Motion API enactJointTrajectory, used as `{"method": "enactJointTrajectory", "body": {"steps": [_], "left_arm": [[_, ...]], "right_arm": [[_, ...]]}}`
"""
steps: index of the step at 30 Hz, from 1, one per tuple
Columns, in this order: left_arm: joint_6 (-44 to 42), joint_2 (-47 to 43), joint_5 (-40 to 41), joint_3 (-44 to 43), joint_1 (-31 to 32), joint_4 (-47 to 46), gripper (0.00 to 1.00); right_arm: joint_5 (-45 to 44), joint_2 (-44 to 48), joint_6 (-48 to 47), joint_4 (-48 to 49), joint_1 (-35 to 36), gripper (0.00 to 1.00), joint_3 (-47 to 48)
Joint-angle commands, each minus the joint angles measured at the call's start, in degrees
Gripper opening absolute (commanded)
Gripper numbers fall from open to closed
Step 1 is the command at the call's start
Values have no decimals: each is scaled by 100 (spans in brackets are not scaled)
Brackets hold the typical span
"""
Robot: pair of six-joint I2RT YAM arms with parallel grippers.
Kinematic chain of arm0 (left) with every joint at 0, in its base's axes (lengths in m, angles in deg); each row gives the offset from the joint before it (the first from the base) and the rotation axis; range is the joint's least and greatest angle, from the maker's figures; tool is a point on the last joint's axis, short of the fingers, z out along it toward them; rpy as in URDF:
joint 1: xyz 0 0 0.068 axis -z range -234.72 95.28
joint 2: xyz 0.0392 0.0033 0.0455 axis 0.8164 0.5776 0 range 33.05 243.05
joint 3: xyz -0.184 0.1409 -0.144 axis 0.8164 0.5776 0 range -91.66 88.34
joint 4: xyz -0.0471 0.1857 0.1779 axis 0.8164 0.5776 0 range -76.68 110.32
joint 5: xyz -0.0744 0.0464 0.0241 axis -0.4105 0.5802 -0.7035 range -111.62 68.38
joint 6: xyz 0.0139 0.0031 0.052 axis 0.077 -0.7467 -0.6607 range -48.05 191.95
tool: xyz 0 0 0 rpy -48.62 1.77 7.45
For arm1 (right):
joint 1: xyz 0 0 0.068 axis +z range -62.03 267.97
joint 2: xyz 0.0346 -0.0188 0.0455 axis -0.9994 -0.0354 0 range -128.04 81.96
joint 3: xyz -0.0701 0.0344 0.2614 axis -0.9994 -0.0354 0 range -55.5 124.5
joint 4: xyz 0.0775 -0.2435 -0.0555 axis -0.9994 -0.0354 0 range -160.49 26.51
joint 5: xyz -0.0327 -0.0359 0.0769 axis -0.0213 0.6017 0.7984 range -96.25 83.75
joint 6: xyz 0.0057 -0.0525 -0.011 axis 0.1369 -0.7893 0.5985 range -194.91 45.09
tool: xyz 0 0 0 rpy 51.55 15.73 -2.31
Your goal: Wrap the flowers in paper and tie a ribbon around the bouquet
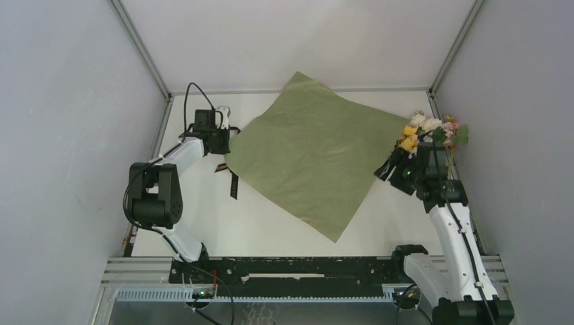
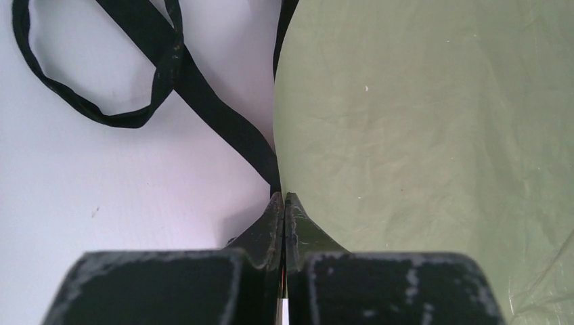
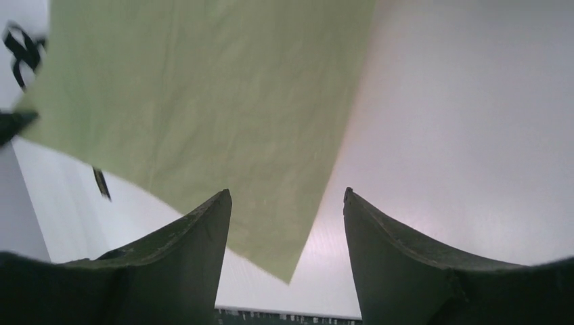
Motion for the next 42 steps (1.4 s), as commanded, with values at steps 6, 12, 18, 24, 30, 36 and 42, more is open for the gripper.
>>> {"method": "enactJointTrajectory", "body": {"steps": [6,12,18,24,30,36,42], "left_arm": [[-110,-181,-398,2,-273,-5,0],[-263,-327,-365,-17,-332,50,2],[-425,-623,-468,26,-335,250,68],[-873,-1181,-765,15,-333,759,77],[-949,-1488,-908,35,-333,1041,79],[-877,-1520,-859,-167,-333,1211,78],[-879,-1371,-632,-316,-333,1340,78]], "right_arm": [[-759,-1209,-1757,233,-1245,68,1409],[-1938,-1594,-2038,43,-1897,67,1739],[-1495,-2156,-1732,455,-2684,66,1597],[-1732,-3129,-1430,944,-3387,56,1509],[-1674,-3876,-1788,1650,-3566,53,1499],[-1632,-4466,-2068,2129,-3561,52,1587],[-1349,-4999,-2564,2403,-3141,57,1924]]}}
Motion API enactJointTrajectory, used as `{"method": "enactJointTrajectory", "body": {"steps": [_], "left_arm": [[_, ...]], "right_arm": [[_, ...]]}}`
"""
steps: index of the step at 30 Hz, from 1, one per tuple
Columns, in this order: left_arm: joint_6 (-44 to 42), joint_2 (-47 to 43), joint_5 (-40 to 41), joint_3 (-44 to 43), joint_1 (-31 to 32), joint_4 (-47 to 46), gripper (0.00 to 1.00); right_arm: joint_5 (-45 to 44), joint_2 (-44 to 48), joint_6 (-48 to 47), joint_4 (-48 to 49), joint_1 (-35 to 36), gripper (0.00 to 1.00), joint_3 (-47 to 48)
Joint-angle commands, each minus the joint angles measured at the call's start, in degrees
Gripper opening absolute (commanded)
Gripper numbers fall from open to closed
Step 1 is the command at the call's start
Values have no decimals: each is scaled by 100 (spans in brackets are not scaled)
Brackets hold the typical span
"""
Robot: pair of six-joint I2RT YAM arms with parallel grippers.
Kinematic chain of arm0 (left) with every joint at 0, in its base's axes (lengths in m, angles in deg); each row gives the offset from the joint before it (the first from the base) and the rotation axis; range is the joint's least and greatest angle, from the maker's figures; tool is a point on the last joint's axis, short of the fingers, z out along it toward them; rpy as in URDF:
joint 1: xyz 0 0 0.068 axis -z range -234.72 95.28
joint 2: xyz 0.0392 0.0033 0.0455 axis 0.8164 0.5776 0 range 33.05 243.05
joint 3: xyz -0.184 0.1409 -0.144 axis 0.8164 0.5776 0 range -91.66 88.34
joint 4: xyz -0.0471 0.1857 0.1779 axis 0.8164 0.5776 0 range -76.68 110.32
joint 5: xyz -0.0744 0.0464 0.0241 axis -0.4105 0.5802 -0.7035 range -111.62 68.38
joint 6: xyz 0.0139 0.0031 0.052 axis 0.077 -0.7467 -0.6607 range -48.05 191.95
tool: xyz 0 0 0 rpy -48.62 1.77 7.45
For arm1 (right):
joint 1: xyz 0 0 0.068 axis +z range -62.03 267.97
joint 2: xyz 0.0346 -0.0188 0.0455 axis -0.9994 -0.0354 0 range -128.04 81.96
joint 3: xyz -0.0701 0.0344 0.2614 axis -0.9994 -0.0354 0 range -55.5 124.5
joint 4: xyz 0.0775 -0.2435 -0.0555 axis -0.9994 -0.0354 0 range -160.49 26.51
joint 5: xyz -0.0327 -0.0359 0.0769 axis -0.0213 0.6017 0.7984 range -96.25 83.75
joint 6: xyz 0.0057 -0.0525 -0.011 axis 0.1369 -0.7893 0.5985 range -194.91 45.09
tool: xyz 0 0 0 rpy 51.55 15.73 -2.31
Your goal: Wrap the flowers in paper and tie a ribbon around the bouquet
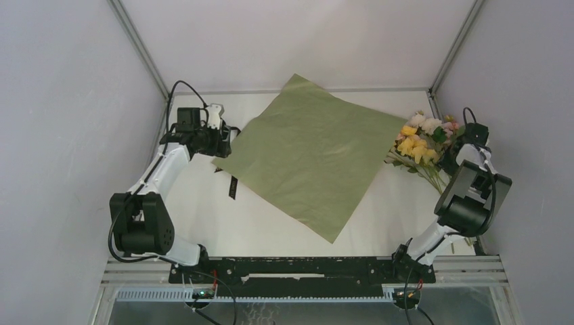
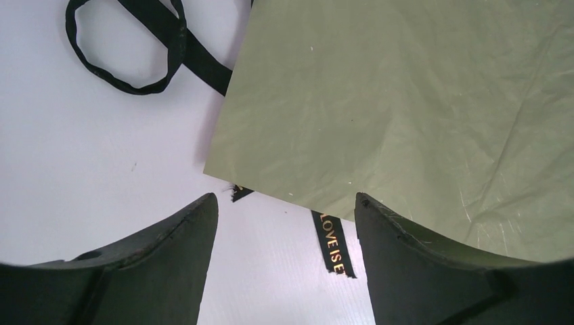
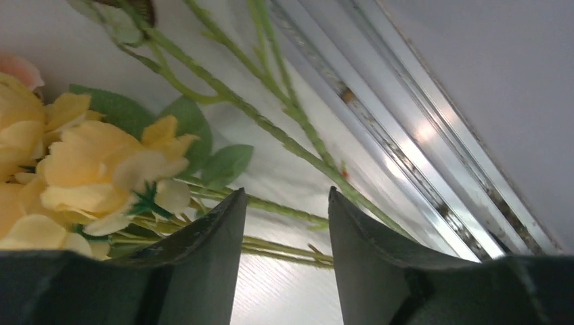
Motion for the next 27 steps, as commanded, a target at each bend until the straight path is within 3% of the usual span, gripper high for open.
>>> {"method": "enactJointTrajectory", "body": {"steps": [1,9,20,27], "left_arm": [[-77,16,114,-351,-35,158,78],[-202,289,407,-544,-35,398,78],[-230,721,506,-834,-39,580,78],[-266,754,507,-836,-38,590,78]], "right_arm": [[28,-182,-640,691,467,60,336],[-417,-1360,-1101,153,942,63,1625],[-1349,-1451,-1384,92,892,58,1894],[-1134,-1814,-1568,10,881,58,2120]]}}
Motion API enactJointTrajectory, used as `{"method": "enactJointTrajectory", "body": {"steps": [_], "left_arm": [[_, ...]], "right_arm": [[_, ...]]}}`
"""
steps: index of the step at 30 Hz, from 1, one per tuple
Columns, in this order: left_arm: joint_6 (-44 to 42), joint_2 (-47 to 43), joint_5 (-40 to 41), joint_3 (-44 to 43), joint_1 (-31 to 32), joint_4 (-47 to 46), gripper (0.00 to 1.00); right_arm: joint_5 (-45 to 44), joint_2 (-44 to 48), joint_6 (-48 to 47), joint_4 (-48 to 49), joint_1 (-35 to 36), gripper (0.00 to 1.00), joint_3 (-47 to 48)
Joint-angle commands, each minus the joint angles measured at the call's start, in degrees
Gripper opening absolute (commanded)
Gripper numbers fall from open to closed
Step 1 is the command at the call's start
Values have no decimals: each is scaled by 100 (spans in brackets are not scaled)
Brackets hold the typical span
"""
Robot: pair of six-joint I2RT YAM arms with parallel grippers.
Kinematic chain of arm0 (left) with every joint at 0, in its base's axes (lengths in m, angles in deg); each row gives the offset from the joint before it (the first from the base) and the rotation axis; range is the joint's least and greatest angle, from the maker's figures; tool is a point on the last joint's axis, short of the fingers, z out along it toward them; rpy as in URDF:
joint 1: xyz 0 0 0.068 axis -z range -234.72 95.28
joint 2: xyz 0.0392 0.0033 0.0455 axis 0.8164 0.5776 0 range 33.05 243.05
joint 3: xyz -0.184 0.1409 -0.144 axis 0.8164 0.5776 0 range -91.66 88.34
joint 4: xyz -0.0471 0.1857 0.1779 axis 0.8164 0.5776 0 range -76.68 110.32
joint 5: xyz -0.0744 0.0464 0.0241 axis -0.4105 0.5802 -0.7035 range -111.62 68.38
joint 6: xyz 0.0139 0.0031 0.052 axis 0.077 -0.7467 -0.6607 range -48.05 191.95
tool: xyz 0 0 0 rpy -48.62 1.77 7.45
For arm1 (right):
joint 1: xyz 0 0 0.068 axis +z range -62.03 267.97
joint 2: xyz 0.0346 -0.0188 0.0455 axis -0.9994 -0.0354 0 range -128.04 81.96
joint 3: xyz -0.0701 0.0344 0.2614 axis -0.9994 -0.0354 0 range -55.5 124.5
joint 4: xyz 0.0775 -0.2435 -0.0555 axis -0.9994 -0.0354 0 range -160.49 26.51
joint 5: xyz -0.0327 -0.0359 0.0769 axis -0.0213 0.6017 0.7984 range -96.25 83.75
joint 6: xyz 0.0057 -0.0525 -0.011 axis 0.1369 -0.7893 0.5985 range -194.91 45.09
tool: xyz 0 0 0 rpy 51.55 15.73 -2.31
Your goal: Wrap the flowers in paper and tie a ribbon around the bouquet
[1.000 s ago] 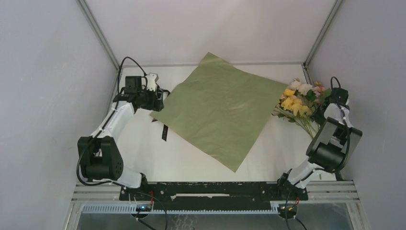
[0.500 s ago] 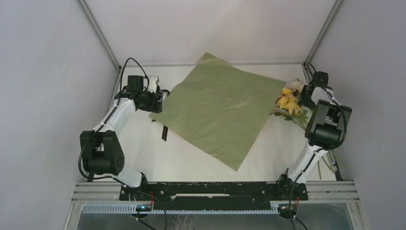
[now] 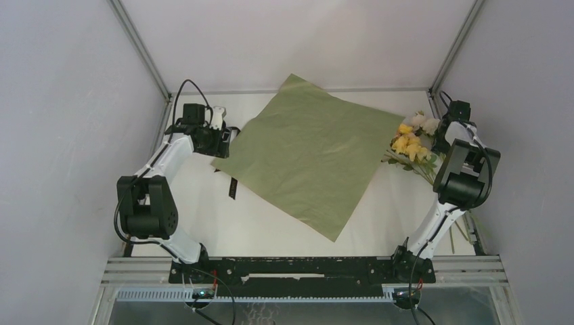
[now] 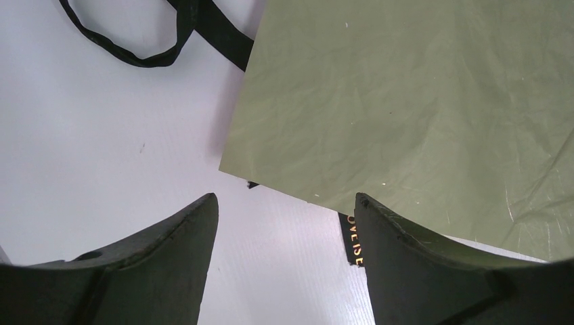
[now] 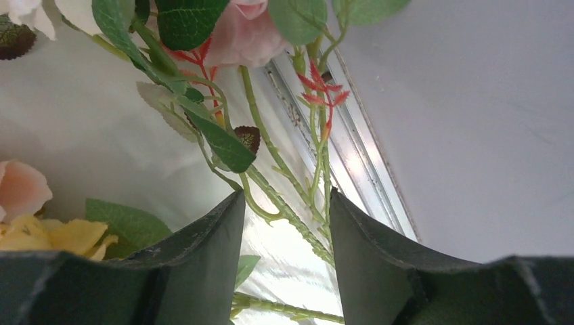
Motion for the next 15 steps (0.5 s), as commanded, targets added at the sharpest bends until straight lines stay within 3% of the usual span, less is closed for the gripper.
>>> {"method": "enactJointTrajectory", "body": {"steps": [1,7,15], "left_arm": [[-140,-14,22,-315,-33,8,78],[-153,16,11,-319,-33,9,78],[-183,-23,37,-289,-33,14,78]], "right_arm": [[31,-280,-205,-16,21,58,412],[400,-486,-218,-74,-34,56,465],[419,-537,-326,-275,70,15,657]]}}
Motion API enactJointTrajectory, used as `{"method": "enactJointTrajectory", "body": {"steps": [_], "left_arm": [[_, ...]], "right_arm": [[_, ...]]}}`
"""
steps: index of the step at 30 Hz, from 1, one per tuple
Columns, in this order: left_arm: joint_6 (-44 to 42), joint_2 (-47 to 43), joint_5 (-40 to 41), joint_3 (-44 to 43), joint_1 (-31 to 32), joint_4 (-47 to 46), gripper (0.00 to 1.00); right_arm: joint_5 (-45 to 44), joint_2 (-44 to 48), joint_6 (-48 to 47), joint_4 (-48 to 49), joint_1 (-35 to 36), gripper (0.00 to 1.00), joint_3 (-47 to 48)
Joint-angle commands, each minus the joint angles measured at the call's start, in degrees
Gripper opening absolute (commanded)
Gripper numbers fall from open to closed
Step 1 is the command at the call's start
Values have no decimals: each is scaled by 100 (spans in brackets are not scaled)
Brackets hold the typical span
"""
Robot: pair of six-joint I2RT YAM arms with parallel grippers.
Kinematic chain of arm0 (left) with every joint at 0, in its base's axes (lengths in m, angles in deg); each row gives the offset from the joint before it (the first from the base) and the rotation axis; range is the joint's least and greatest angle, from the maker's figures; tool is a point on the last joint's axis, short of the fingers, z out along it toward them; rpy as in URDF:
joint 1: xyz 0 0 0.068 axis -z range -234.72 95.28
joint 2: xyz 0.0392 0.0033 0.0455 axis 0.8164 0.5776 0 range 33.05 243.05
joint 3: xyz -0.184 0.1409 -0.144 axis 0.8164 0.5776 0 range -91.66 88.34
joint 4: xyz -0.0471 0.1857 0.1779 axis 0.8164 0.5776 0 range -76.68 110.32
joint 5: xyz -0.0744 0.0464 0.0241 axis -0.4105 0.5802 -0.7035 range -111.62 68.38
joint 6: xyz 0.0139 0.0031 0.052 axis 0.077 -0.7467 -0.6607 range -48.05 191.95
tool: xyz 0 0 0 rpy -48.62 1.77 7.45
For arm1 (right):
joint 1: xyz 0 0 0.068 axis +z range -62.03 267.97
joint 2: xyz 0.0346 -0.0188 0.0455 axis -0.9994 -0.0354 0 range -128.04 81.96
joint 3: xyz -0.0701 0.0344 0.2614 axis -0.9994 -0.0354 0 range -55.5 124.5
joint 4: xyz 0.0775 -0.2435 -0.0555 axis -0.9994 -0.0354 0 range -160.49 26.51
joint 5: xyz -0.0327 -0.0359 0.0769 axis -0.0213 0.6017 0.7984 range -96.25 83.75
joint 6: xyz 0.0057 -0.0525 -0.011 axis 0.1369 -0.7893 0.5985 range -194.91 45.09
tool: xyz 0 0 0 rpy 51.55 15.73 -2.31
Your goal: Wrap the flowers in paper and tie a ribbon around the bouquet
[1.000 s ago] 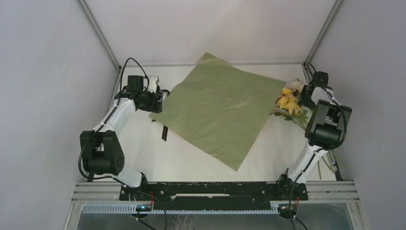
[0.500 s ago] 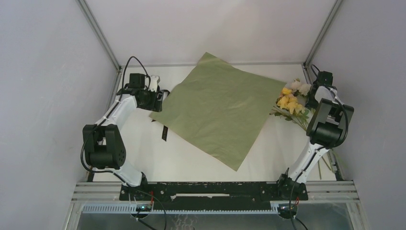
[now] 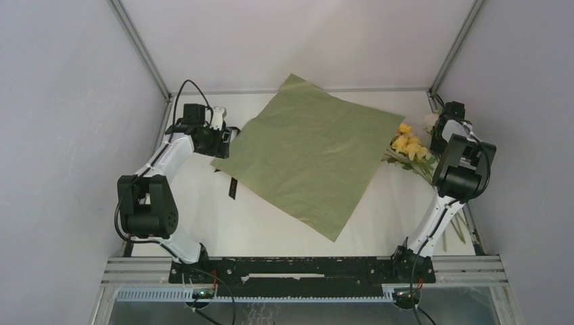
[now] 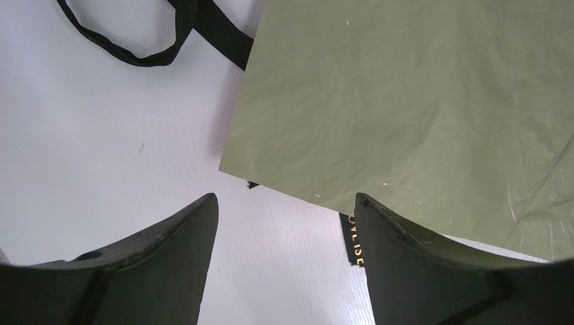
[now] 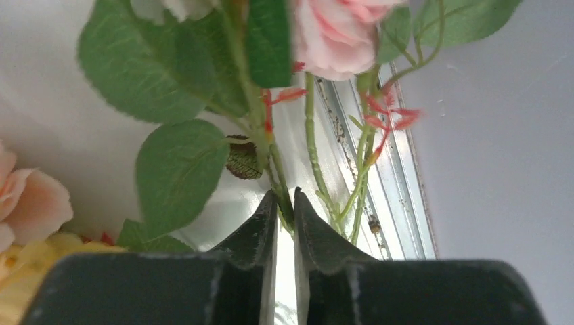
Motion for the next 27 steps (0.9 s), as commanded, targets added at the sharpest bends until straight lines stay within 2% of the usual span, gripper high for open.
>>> {"method": "enactJointTrajectory", "body": {"steps": [1,4,11,17,19,24,25,27], "left_arm": [[-156,-60,38,-284,-33,2,78],[-151,-87,20,-275,-33,5,78],[-185,-285,-19,-181,-37,-63,78],[-196,-451,-169,-109,-33,-106,78],[-202,-506,-239,-88,-33,-107,78],[-212,-668,-355,-9,-33,-151,78],[-216,-700,-379,7,-33,-169,78],[-227,-756,-425,31,-33,-185,78]], "right_arm": [[7,220,-64,-73,110,12,182],[-31,586,-71,-118,220,0,161],[-534,1915,337,-356,501,0,110],[-1635,3499,519,-379,837,0,-74],[-2169,4067,566,-150,958,0,-172],[-2950,5690,-60,1638,1689,0,-761],[-2837,5908,-126,1804,1896,0,-777],[-1914,6272,53,1825,2293,0,-733]]}}
